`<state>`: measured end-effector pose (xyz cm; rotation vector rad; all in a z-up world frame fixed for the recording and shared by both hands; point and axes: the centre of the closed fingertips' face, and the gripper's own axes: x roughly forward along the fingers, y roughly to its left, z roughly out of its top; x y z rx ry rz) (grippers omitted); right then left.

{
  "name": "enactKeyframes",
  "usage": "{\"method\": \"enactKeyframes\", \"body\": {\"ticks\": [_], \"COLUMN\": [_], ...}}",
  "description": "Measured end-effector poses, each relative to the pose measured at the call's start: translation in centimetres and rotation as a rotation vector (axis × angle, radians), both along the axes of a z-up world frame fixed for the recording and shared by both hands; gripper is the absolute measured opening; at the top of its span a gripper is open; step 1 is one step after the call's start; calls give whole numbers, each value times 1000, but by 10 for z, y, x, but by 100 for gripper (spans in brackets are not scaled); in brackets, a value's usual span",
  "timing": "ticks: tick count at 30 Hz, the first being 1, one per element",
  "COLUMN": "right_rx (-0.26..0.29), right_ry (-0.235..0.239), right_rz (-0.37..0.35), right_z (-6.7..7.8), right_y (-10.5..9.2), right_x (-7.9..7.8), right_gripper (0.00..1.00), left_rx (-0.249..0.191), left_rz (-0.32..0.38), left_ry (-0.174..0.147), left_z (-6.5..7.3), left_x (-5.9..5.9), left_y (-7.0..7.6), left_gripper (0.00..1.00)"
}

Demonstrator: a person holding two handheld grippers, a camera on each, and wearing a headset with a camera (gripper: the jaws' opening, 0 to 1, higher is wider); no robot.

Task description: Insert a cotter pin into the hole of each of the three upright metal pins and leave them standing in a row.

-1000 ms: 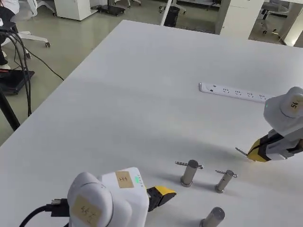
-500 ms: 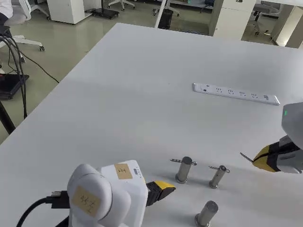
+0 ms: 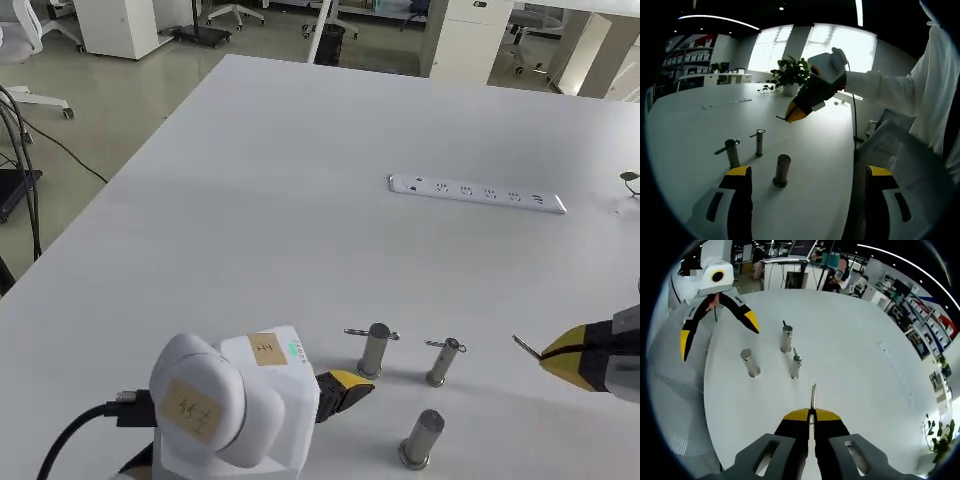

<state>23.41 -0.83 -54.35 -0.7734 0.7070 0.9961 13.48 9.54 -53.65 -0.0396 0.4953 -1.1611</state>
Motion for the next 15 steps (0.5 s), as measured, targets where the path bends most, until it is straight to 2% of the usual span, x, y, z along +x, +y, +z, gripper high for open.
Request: {"method": "enactKeyframes", "body": {"ticks": [1, 2, 4, 6, 15], "right_rx": [12, 20, 14, 13, 29], "right_ry": [-3, -8, -44, -60, -127], "right_rz": [-2, -4, 20, 44, 45], "right_z": [2, 3, 6, 8, 15], "right_y": [1, 2, 3, 6, 12], "right_x": [-2, -3, -6, -10, -24], "right_gripper": [0, 0, 0, 0, 0], "left_rx": [0, -5, -12, -19, -46], "left_rz": [0, 5, 9, 9, 28], "left_ry": [7, 29, 39, 47, 49], "left_z": [0, 0, 0, 2, 16], "left_x": [0, -1, 1, 2, 14], "left_y": [0, 0, -1, -2, -13], "left_gripper": [92, 90, 86, 86, 80]}}
